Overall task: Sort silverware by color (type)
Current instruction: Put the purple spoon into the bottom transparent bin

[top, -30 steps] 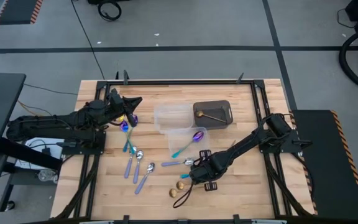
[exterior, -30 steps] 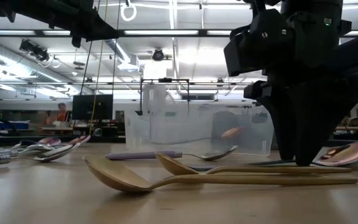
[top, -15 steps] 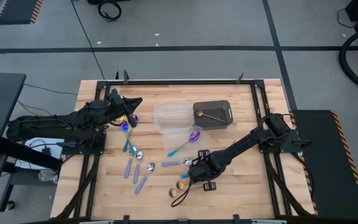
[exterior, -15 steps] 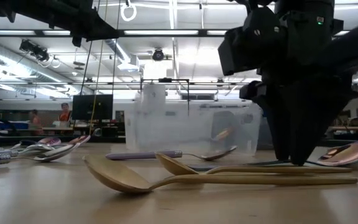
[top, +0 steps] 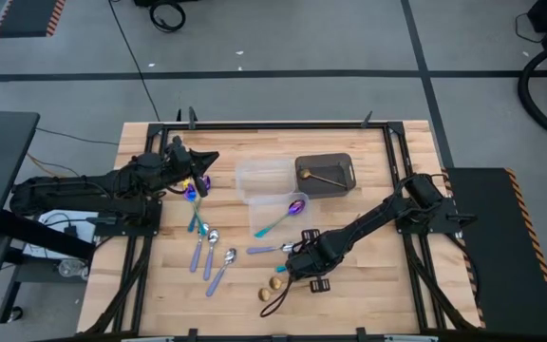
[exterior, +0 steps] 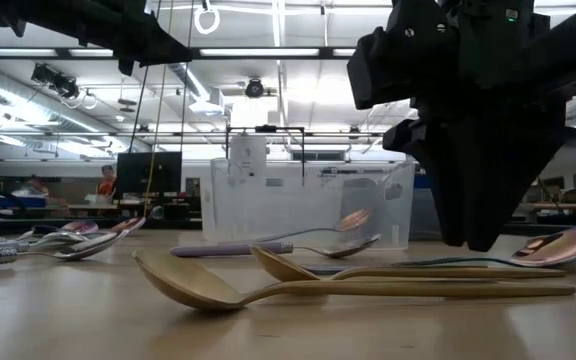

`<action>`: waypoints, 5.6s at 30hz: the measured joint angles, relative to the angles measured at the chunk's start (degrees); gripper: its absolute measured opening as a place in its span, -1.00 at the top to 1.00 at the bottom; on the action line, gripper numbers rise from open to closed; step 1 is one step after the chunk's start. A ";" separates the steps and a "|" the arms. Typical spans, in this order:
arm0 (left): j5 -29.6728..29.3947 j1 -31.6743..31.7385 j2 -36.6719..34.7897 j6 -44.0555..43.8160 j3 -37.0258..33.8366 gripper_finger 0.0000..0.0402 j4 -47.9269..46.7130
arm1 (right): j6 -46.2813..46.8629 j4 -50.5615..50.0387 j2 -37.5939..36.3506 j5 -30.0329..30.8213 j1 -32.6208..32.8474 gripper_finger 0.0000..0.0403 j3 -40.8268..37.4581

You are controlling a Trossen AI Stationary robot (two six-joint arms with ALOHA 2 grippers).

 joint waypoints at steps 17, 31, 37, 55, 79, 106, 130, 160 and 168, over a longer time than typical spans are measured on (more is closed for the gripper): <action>0.06 0.03 0.00 -0.14 0.00 0.85 -0.31 | 4.31 0.70 -0.11 -0.61 0.33 0.41 0.04; 0.10 0.02 0.00 -1.19 -0.01 0.85 -0.23 | 5.98 0.72 -0.12 -1.20 -0.02 0.41 0.04; 0.10 0.02 0.00 -1.23 -0.01 0.85 -0.21 | 4.61 0.70 -0.09 -1.09 -0.04 0.41 0.04; 12.95 0.04 0.00 -2.68 0.00 0.85 5.56 | 4.17 2.56 -0.02 -2.07 0.29 0.41 -0.20; 12.76 0.09 0.00 -1.17 0.00 0.85 5.19 | 2.12 -1.01 0.11 2.57 0.06 0.41 1.11; 12.73 0.09 0.02 -1.01 0.00 0.85 4.55 | 4.35 2.22 -0.54 -0.12 -1.22 0.93 -4.72; 11.20 0.09 0.02 -1.01 0.00 0.85 5.09 | -1.93 -18.62 -0.31 8.64 -1.38 0.92 15.91; 11.20 0.09 0.02 -0.53 0.00 0.85 4.76 | -42.87 -16.43 -0.44 24.67 -12.08 0.92 20.11; 11.20 0.09 0.02 0.34 0.00 0.85 4.72 | -46.24 -13.45 -0.02 20.74 -16.34 0.92 18.09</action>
